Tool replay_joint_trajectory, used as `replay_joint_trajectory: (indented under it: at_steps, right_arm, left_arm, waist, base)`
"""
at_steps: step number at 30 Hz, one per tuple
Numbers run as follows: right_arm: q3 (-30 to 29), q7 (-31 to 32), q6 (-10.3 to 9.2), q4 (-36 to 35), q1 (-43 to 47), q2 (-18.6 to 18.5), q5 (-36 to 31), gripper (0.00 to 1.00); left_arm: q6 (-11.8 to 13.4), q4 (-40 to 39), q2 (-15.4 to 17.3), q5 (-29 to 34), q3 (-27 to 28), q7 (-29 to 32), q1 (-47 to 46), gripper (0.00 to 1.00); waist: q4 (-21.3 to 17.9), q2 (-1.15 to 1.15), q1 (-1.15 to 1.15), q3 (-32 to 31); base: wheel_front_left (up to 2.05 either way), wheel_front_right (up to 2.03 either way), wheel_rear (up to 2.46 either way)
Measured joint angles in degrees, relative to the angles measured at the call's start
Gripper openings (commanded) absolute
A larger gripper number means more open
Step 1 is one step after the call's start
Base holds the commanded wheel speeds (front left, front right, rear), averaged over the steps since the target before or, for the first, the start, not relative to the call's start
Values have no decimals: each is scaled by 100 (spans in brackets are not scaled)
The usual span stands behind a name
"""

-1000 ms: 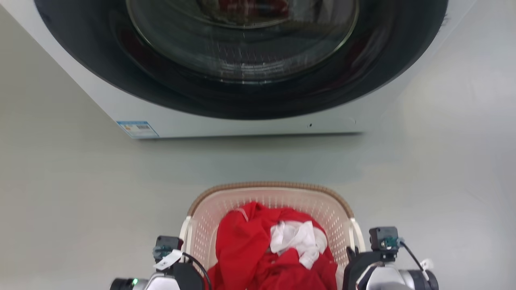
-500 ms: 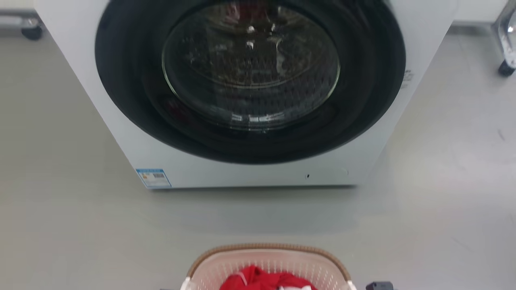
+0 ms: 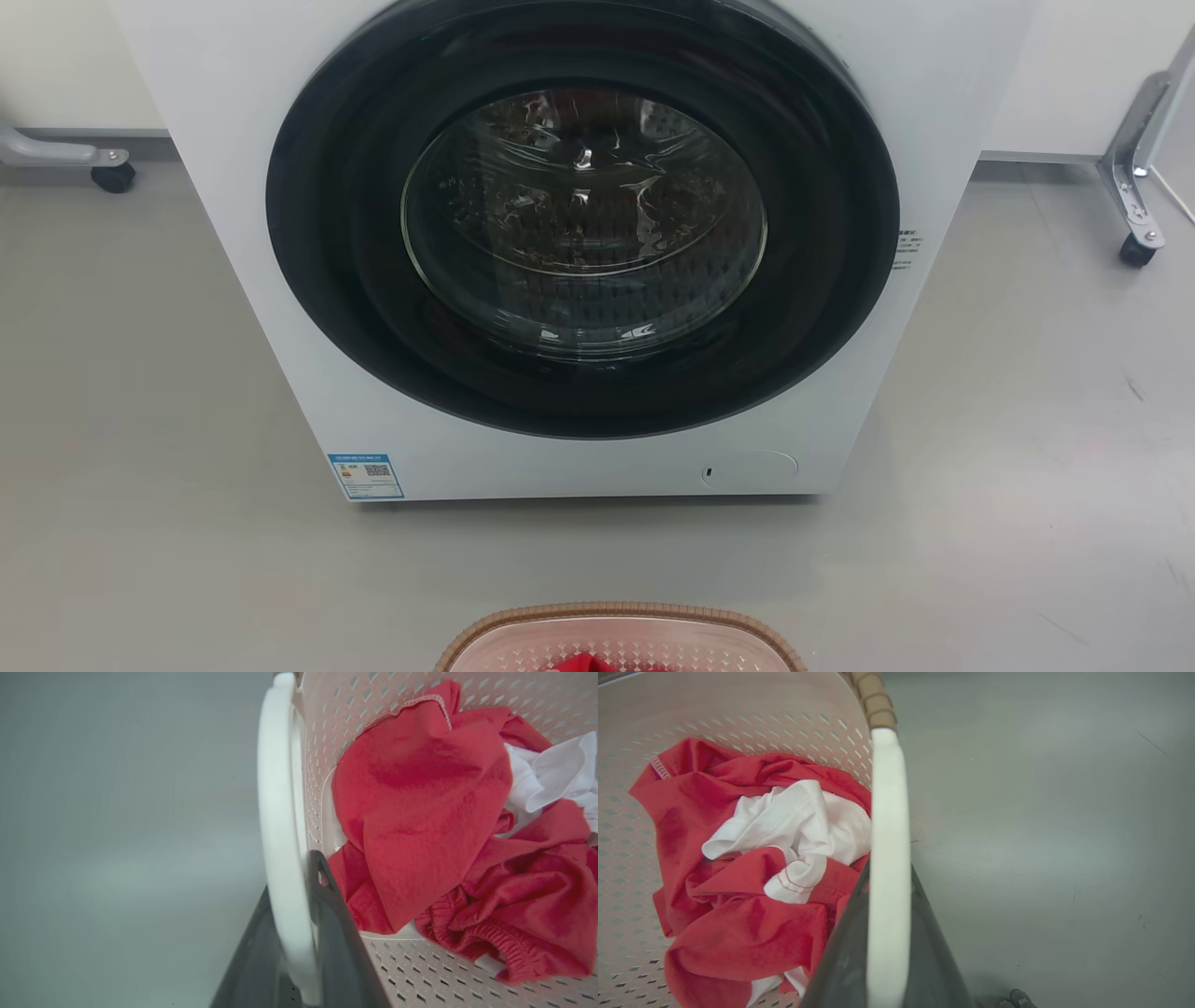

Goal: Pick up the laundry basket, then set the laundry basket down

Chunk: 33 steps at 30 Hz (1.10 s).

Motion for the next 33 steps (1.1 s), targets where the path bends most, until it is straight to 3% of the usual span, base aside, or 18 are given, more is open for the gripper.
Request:
replay_joint_trajectory:
  at_steps: [33]
  right_arm:
    - [396,-64,0,64,-165,2,411,0]
  left_arm:
    - [-103,204,-5,-191,-116,-27,-124,0]
  waist:
    - [-48,1,1,46]
  base:
    - [0,0,0]
